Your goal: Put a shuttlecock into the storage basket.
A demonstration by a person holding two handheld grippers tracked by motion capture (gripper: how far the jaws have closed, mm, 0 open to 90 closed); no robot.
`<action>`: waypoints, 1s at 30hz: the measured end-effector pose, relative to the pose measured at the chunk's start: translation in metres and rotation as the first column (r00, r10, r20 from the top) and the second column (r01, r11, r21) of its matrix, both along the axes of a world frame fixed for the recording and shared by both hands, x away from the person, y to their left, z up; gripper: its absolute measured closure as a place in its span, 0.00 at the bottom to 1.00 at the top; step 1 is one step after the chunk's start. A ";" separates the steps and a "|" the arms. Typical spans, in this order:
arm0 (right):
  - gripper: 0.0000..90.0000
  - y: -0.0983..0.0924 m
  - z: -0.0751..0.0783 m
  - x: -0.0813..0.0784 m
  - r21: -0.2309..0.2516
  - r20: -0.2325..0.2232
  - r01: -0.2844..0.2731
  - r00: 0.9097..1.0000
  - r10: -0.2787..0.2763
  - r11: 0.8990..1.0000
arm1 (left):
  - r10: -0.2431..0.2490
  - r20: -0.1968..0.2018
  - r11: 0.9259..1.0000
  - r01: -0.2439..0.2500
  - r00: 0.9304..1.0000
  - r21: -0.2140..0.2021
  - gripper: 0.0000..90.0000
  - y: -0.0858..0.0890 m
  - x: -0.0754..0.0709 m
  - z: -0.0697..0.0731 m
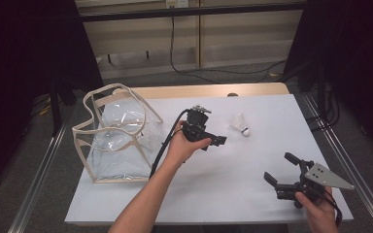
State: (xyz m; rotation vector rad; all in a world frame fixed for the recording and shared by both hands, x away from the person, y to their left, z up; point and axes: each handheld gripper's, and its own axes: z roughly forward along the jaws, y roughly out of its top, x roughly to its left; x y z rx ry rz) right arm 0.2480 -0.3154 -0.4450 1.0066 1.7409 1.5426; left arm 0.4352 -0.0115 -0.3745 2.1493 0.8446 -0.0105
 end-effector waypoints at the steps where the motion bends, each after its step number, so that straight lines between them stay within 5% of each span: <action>1: 0.01 0.000 0.000 0.000 0.003 -0.001 0.002 1.000 -0.002 1.000 | -0.003 0.002 1.000 0.003 1.000 0.006 0.07 0.000 0.001 -0.001; 30: 0.01 0.000 0.000 0.000 -0.001 0.001 0.001 1.000 -0.001 1.000 | 0.039 0.019 0.999 -0.039 0.999 0.002 0.08 -0.014 0.012 -0.019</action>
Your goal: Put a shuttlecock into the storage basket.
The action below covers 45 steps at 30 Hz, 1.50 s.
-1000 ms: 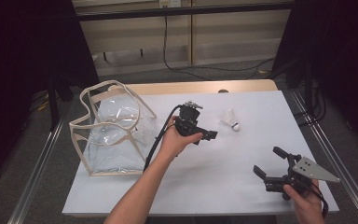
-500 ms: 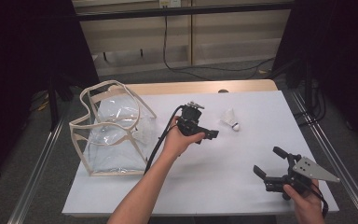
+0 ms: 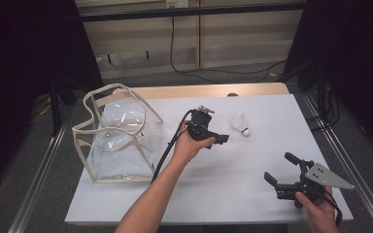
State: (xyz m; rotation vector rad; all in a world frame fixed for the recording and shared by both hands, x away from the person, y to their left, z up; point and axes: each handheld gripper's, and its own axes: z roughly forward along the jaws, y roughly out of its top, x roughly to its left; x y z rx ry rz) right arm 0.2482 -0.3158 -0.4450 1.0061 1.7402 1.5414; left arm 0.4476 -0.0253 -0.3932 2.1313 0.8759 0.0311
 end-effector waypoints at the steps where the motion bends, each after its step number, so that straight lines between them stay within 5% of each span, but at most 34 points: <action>1: 0.01 0.000 0.000 0.000 -0.001 -0.001 0.000 1.000 0.000 1.000 | 0.002 0.001 1.000 -0.002 1.000 0.001 0.08 -0.001 0.000 -0.001; 18: 0.01 -0.001 0.000 0.000 0.001 0.003 -0.002 1.000 0.002 1.000 | 0.038 0.022 0.999 -0.038 0.999 0.001 0.08 -0.009 0.007 -0.008; 45: 0.01 0.000 0.000 0.000 0.002 0.002 -0.003 1.000 0.003 1.000 | 0.024 0.036 1.000 -0.024 0.999 0.019 0.09 -0.028 0.011 -0.021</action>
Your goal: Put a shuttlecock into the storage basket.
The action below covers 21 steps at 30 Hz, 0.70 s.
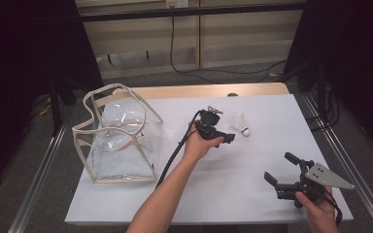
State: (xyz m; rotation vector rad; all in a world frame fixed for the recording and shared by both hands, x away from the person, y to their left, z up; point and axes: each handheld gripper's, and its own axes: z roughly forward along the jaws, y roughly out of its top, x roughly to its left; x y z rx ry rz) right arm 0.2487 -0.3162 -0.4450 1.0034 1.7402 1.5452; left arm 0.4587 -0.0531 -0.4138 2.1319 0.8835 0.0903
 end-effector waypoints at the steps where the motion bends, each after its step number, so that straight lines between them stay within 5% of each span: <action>1: 0.01 0.000 0.000 0.000 -0.001 0.000 0.000 1.000 0.000 1.000 | -0.003 0.000 1.000 0.003 1.000 0.002 0.09 0.000 0.001 0.000; 21: 0.01 0.000 0.000 0.000 -0.002 -0.001 -0.002 1.000 0.002 1.000 | -0.016 0.023 1.000 0.016 1.000 0.000 0.09 -0.014 0.005 -0.007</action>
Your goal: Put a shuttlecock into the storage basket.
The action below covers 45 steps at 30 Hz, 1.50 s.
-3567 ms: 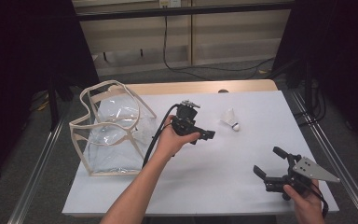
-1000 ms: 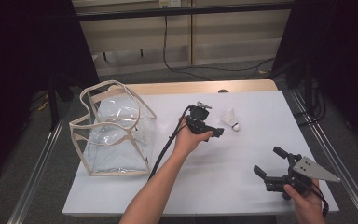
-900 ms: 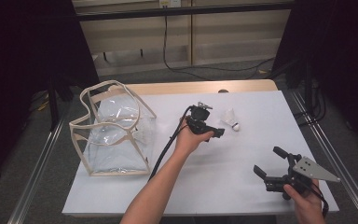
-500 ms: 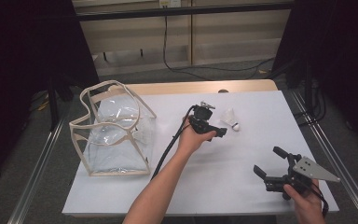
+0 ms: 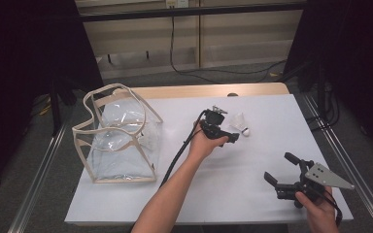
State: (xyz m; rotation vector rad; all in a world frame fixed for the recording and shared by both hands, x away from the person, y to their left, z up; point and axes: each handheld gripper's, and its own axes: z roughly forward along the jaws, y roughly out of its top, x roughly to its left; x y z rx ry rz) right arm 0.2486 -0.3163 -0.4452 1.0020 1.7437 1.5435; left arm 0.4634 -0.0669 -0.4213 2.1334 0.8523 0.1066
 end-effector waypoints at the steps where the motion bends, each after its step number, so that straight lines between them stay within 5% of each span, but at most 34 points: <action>1: 0.01 0.000 0.000 0.000 -0.001 -0.001 0.001 1.000 -0.001 1.000 | -0.001 0.001 1.000 0.001 1.000 -0.003 0.09 0.000 0.000 0.000; 45: 0.01 -0.001 -0.001 0.001 0.006 -0.002 0.003 1.000 -0.003 1.000 | 0.023 0.046 0.997 -0.019 0.999 -0.073 0.08 -0.014 0.017 -0.015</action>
